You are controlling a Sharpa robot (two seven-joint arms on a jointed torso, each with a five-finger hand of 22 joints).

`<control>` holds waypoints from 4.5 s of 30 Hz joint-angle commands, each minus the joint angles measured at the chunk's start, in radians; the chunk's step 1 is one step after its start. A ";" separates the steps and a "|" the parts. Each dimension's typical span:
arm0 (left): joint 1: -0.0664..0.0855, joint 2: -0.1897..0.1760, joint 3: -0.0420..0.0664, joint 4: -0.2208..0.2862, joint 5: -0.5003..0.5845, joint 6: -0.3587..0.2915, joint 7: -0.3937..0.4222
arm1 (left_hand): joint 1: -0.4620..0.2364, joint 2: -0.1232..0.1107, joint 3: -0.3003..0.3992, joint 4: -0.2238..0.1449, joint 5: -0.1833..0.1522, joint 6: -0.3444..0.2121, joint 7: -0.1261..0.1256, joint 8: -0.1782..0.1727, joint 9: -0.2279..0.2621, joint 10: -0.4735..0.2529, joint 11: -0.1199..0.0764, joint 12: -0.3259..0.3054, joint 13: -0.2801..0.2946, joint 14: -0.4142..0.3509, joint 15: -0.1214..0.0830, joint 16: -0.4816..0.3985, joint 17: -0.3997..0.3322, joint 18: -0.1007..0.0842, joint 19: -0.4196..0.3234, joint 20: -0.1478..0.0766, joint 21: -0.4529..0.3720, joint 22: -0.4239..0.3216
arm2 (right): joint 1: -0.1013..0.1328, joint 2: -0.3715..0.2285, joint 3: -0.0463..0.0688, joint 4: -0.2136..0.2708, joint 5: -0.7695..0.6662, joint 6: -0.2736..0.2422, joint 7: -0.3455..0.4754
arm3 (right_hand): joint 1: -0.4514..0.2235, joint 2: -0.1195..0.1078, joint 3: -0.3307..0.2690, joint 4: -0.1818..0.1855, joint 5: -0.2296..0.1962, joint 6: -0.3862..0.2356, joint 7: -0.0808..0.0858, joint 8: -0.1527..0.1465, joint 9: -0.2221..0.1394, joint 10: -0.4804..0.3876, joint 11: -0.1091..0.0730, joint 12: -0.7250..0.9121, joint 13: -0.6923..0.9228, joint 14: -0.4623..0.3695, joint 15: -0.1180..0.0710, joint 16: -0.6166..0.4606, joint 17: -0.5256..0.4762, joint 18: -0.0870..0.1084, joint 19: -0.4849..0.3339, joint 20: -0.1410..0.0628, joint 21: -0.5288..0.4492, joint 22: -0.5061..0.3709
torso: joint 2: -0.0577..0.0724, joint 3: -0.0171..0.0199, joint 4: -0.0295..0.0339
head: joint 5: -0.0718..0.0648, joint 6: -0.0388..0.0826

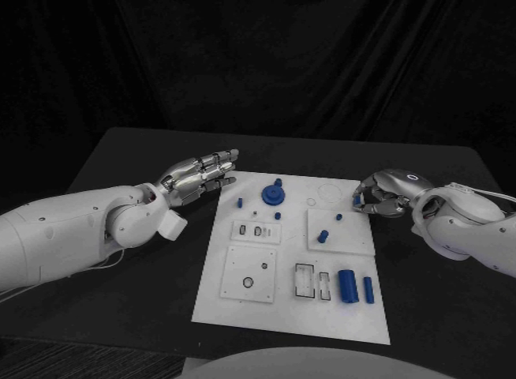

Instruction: Assemble the parts on the task board

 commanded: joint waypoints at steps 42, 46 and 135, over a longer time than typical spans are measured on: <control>-0.003 -0.009 0.001 0.025 0.001 -0.015 0.042 | -0.003 -0.001 0.018 -0.022 0.025 0.018 0.003 0.012 0.002 0.005 -0.002 0.012 0.002 0.004 0.009 0.004 0.002 0.011 0.006 0.007 0.006 0.003 | -0.028 0.171 0.002 0.236 -0.013 -0.011 -0.067 | 0.001 -0.005 0.024 -0.037 0.118 0.025 0.016 0.015 0.100 0.105 0.013 0.003 0.263 0.107 0.010 0.003 0.263 -0.016 0.102 0.005 0.002 0.263 | 0.002 0.0000 0.0004 | 0.017 -0.023; -0.003 -0.004 0.001 0.022 0.001 -0.011 0.041 | -0.004 0.000 0.019 -0.022 0.026 0.019 0.004 0.013 0.002 0.005 -0.002 0.013 0.002 0.004 0.009 0.004 0.002 0.010 0.006 0.007 0.006 0.003 | -0.037 0.210 0.002 0.209 -0.048 -0.004 -0.076 | -0.002 -0.006 0.025 -0.038 0.125 0.024 0.018 0.013 0.102 0.105 0.014 0.003 0.263 0.107 0.012 0.003 0.263 -0.016 0.102 0.007 0.002 0.263 | 0.001 -0.0002 0.0017 | 0.017 -0.027; -0.006 -0.020 0.001 0.054 -0.041 -0.184 0.151 | -0.089 -0.047 -0.153 0.193 -0.304 0.029 0.006 0.020 0.002 0.010 0.029 0.048 0.005 0.004 0.018 0.004 0.002 0.010 0.008 0.019 0.009 0.004 | -0.002 0.171 0.015 0.262 -0.108 -0.196 -0.050 | -0.083 -0.115 -0.053 0.108 -0.296 -0.213 0.018 -0.119 0.006 0.105 0.011 0.003 0.263 0.107 0.010 0.003 0.263 -0.016 0.102 0.008 0.002 0.263 | -0.001 -0.0015 0.0012 | 0.034 -0.029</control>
